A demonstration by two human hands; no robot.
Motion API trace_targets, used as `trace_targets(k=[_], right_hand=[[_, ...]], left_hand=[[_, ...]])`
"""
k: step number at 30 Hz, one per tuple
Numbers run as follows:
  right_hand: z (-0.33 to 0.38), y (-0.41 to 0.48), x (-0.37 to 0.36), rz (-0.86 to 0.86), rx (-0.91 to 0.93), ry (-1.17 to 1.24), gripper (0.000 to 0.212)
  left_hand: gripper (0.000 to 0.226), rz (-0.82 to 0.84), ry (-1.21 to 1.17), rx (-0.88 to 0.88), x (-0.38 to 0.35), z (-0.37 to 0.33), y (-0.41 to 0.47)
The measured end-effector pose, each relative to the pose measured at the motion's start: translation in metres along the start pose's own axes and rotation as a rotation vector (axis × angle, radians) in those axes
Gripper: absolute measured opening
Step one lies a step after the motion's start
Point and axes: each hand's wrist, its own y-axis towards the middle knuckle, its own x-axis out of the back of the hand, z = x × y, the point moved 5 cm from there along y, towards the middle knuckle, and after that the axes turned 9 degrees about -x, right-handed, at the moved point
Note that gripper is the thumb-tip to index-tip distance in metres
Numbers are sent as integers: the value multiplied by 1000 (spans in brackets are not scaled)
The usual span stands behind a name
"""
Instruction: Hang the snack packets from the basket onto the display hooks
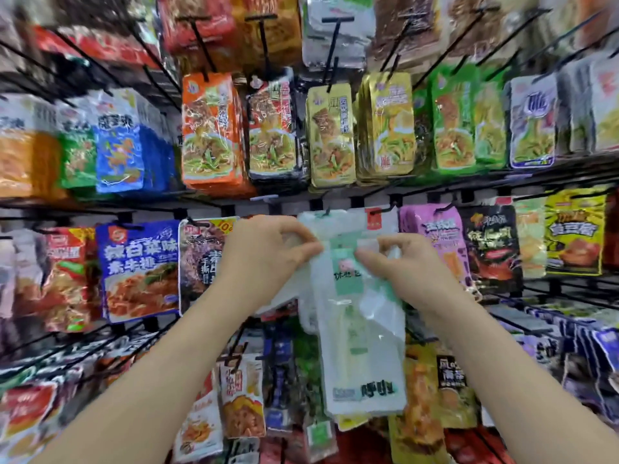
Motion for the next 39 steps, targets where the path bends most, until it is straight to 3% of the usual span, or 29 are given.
trace_targets(k=[2, 5, 8, 13, 17, 24, 27, 31, 35, 37, 39], right_hand=[[5, 21, 4, -64, 9, 24, 29], [19, 43, 3, -93, 53, 4, 42], [23, 56, -6, -77, 58, 3, 36], [20, 66, -14, -101, 26, -45, 51], [12, 73, -15, -145, 8, -32, 39], [4, 77, -17, -129, -22, -155, 40], [1, 81, -18, -130, -15, -262, 36], [-3, 82, -20, -112, -31, -485, 47], [-3, 77, -18, -231, -34, -669, 60], [2, 68, -18, -338, 70, -655, 51], [3, 59, -24, -296, 173, -649, 34]], left_hand=[[24, 20, 195, 1, 6, 3, 1], [56, 187, 577, -105, 10, 3, -8], [73, 254, 723, -133, 11, 6, -16], [76, 232, 544, -121, 13, 10, -15], [78, 349, 567, -136, -6, 5, -3], [92, 594, 553, -23, -36, 15, 11], [91, 619, 515, 19, -38, 23, 8], [84, 633, 426, 79, -23, 21, -2], [46, 597, 387, 63, 13, 9, -9], [29, 521, 317, 72, 33, 8, -10], [24, 396, 214, 93, 49, 13, -9]])
